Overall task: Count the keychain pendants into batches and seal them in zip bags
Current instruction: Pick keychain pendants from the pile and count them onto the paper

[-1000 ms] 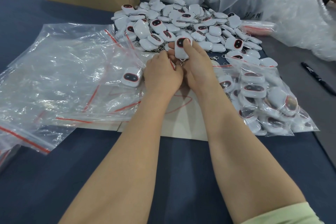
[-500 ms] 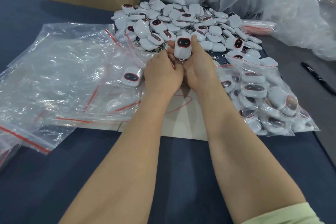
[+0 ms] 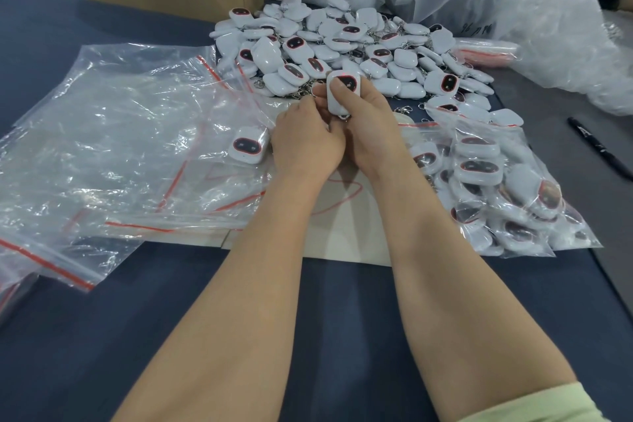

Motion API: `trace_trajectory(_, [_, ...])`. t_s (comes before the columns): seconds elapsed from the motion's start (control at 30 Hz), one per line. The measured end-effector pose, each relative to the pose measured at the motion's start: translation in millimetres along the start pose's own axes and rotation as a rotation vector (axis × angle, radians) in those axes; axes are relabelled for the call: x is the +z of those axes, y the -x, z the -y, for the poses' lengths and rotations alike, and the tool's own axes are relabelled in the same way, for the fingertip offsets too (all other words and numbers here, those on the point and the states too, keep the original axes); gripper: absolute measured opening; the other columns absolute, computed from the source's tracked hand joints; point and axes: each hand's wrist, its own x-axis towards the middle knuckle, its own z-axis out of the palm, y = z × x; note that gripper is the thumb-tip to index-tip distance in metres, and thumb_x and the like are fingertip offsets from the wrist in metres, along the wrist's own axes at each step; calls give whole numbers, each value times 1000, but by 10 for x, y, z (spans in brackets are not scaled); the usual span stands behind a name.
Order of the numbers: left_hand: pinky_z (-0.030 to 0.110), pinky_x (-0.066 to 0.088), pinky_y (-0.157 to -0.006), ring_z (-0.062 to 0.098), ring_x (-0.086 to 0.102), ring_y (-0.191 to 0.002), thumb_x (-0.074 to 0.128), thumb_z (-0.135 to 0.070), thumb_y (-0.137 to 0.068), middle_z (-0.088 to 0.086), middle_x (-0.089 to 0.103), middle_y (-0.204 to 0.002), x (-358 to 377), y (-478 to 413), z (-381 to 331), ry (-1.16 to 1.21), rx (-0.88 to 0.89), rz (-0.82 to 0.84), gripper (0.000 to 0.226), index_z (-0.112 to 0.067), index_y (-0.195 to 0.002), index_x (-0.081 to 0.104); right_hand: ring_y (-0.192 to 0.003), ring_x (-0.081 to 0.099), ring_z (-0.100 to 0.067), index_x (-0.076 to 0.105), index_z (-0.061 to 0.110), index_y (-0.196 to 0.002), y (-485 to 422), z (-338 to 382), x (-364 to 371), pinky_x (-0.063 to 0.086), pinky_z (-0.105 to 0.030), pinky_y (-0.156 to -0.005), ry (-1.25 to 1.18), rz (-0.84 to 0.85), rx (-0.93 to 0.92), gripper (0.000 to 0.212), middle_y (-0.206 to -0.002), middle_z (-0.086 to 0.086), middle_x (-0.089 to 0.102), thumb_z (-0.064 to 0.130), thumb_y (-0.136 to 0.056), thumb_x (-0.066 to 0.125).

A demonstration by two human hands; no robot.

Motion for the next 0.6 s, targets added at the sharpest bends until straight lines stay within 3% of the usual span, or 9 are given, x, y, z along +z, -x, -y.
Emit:
trace_trajectory(0.07, [42,43,-95,30,53,-112,53,-23,-87,8,62,-115,1,0,2,3,-1,5,30,-11,-114,55,-75,62,-17,57,7,-90,12,-4,6,51,-33,-82,31,14,-20,9,-84,-11,65,3,-96,51])
trace_trajectory(0.2, [40,43,-94,30,53,-113,53,-23,-87,8,63,-115,8,-7,12,2,9,-4,30,-10,-114,55,-71,62,-16,57,7,-89,8,-5,26,53,-29,-73,-12,-19,-14,11,-81,-9,65,4,-97,50])
trace_trajectory(0.37, [40,43,-93,30,53,-112,52,-22,-87,8,62,-115,7,5,8,0,14,-13,27,-11,-112,55,-68,61,-20,58,-4,-100,-44,13,48,53,-28,-68,-194,-79,124,18,-80,-12,64,9,-98,46])
trace_trajectory(0.5, [41,43,-92,31,52,-110,48,-16,-87,10,61,-115,-28,22,-13,12,-14,-23,26,-10,-112,54,-68,65,-19,59,-5,-89,-32,-8,58,57,-25,-67,-121,-103,57,21,-80,-13,66,-9,-92,39])
trace_trajectory(0.6, [40,40,-97,31,50,-116,46,-10,-88,12,58,-123,-81,53,-23,47,-30,-15,35,-9,-123,51,-80,65,-24,57,4,-90,-27,-19,2,57,-25,-72,21,-171,-35,14,-89,-12,62,-8,-92,49])
